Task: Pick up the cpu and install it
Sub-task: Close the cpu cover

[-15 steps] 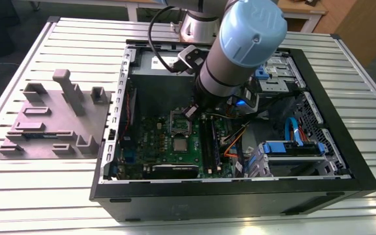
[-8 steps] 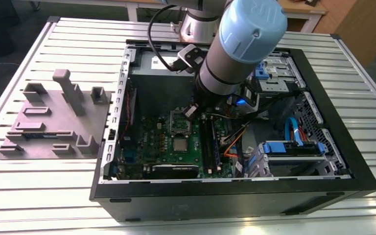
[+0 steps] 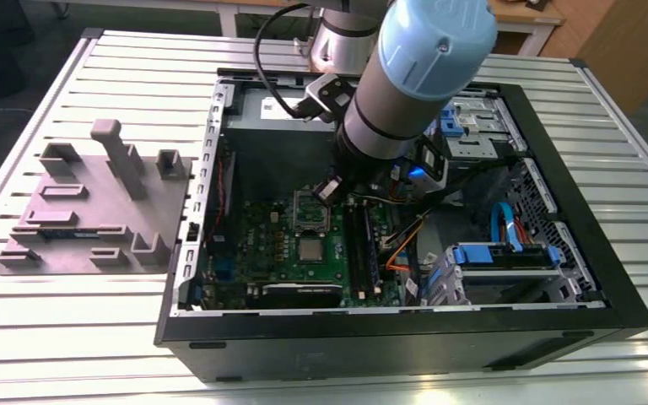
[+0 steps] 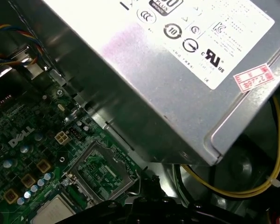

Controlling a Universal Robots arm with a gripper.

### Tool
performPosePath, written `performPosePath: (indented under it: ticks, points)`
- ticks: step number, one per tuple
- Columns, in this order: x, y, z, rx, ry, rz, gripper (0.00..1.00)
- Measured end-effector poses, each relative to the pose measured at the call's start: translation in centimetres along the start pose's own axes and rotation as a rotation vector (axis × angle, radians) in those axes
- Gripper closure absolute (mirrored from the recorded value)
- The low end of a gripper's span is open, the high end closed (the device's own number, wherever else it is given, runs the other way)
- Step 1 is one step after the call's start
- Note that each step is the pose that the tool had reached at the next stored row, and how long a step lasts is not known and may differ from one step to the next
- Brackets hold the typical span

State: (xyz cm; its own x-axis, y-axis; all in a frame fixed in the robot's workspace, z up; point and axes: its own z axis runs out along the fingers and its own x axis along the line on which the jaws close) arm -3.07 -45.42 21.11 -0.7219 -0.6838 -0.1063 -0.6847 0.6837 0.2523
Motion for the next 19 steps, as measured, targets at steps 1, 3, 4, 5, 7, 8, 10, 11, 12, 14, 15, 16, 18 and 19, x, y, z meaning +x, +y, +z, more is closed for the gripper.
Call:
performPosePath:
  ticks: [1,3,4,5,7,8,10,11,12,14,15,16,18,19]
  points:
    - [-0.01,0.03,-0.10,0.0011,0.0010,0.000,0.90]
    - [-0.03,0.09,-0.27,0.0034,0.0031,0.000,0.90]
    - [-0.03,0.11,-0.36,0.0049,0.0045,0.001,0.90]
    - [-0.04,0.14,-0.45,0.0062,0.0059,0.001,0.90]
    - [-0.04,0.15,-0.48,0.0077,0.0073,0.001,0.90]
    - [-0.04,0.15,-0.48,0.0080,0.0075,0.001,0.90]
    - [-0.04,0.15,-0.49,0.0084,0.0080,0.001,0.90]
    - [-0.04,0.15,-0.49,0.0084,0.0080,0.001,0.90]
    - [-0.04,0.15,-0.49,0.0084,0.0080,0.001,0.90]
    - [-0.04,0.15,-0.49,0.0084,0.0080,0.001,0.90]
    - [-0.04,0.15,-0.48,0.0084,0.0079,0.001,0.90]
    - [-0.04,0.15,-0.49,0.0084,0.0080,0.001,0.90]
    - [-0.04,0.15,-0.49,0.0084,0.0080,0.001,0.90]
    - [-0.04,0.15,-0.49,0.0085,0.0080,0.001,0.90]
